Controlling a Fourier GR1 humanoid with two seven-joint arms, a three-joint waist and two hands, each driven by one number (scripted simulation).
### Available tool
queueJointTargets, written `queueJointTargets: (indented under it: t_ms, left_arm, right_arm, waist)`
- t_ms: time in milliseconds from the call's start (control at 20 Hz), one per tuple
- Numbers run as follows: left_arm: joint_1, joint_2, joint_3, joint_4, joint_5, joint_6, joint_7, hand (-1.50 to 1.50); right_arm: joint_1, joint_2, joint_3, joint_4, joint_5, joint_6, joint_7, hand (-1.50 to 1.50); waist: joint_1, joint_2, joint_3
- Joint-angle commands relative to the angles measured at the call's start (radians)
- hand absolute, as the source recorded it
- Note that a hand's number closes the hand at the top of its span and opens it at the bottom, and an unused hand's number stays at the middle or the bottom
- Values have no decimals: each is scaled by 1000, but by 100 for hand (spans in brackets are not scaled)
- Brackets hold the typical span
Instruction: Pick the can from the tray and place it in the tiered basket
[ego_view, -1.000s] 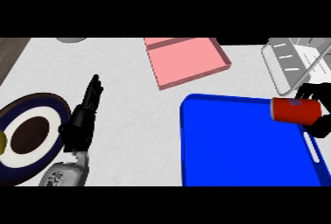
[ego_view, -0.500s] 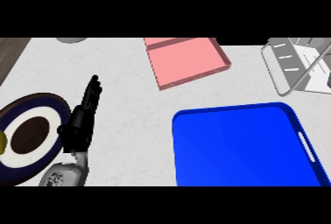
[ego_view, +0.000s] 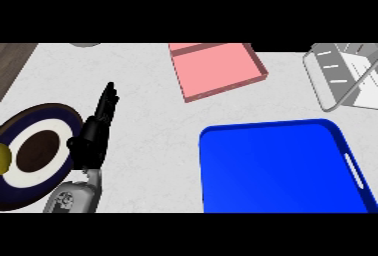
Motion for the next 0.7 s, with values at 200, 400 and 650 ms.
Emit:
queueJointTargets:
  t_ms: [200,400,650]
  left_arm:
    - [12,-23,-21,6,-24,3,-26,0]
    - [22,4,-1,-45,-19,-9,7,0]
    - [-17,-44,-27,19,-27,-1,1,0]
  right_arm:
    - [-180,-33,38,283,-11,-95,-21,150]
    - [-206,-34,48,419,26,-208,-81,150]
    - [-300,-75,119,633,120,-341,-177,150]
  waist:
    - [15,4,1]
    - [19,5,1]
    - [28,12,2]
